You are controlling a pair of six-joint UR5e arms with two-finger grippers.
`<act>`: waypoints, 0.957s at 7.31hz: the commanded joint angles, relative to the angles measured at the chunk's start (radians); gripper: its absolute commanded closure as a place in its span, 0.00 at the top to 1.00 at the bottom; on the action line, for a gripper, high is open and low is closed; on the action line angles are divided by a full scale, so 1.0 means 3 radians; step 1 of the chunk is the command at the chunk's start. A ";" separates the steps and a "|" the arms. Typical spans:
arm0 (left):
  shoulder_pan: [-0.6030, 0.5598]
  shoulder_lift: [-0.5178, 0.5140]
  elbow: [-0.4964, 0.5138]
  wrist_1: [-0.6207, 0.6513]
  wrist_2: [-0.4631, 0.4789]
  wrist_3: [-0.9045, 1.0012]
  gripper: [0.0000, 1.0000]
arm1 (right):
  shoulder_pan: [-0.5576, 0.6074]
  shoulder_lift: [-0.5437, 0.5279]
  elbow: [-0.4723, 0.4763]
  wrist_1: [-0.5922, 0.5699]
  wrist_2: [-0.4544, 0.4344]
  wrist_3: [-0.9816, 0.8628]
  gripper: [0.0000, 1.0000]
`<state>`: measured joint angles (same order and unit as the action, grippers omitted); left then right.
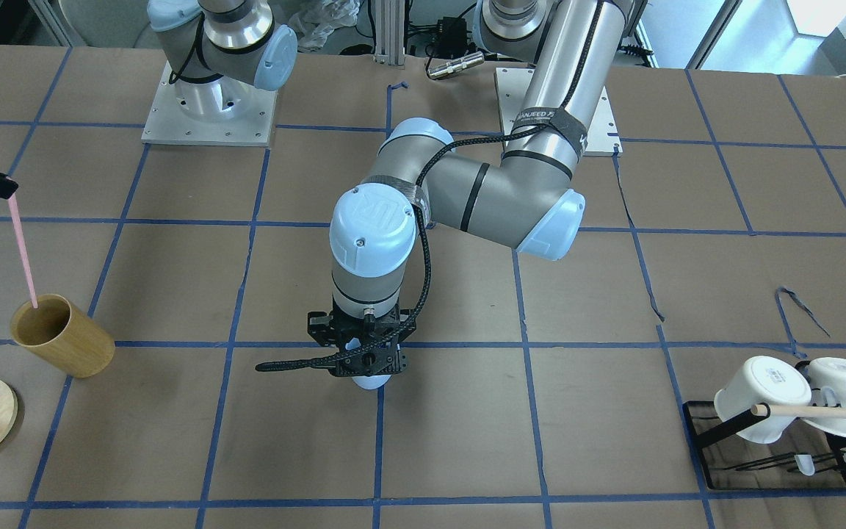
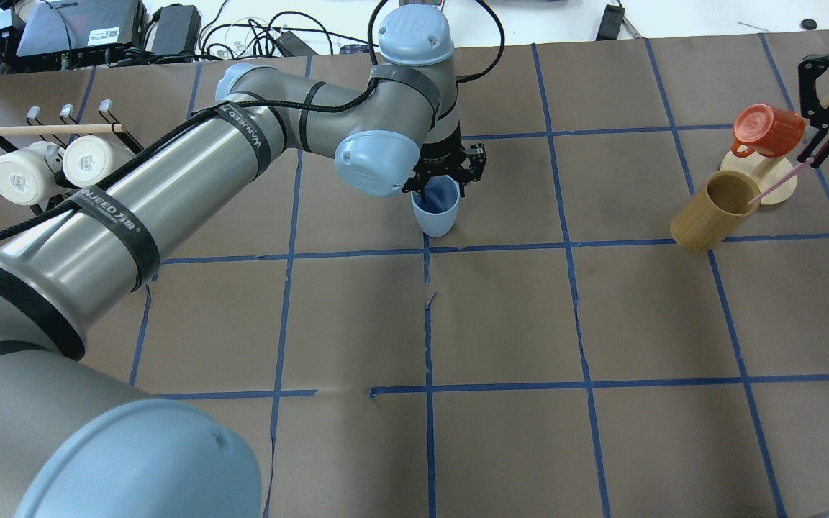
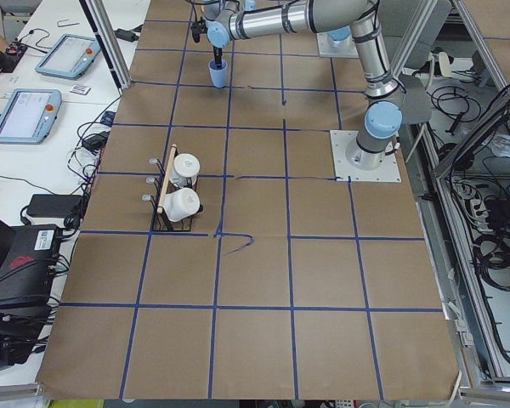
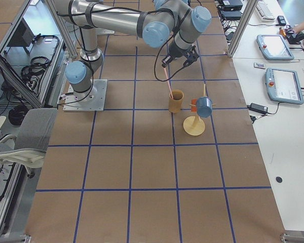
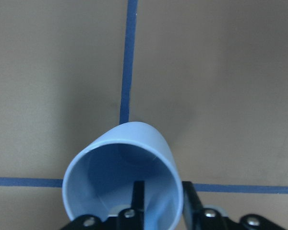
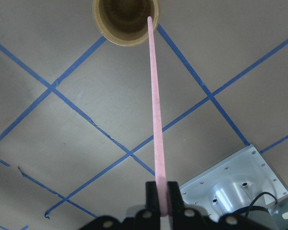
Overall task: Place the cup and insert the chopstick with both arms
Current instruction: 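Set the blue cup down with left gripper while right lifts the chopstick, then withdraw the left gripper while the right gripper carries the chopstick toward the blue cup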
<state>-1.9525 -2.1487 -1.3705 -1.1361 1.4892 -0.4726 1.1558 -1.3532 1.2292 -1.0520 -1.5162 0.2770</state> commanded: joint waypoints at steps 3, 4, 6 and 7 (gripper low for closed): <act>0.0045 0.0462 0.0115 -0.0379 -0.0020 0.0076 1.00 | 0.0043 -0.0086 -0.0257 0.0290 0.0063 0.0002 0.00; 0.0040 0.0646 0.0034 -0.0461 -0.0020 0.0128 1.00 | 0.0094 -0.0117 -0.0257 0.0311 0.0215 0.0012 0.00; 0.0004 0.1095 -0.0430 -0.0478 -0.0025 0.0133 1.00 | 0.0252 -0.0127 -0.0247 0.0372 0.0664 0.0398 0.00; -0.0001 0.1356 -0.0645 -0.0478 -0.0030 0.0133 1.00 | 0.0375 -0.0112 -0.0252 0.0367 0.0879 0.0649 0.00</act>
<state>-1.9497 -1.8318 -1.4841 -1.2773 1.4819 -0.4337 1.2289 -1.3891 1.1543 -0.9446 -1.3370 0.3834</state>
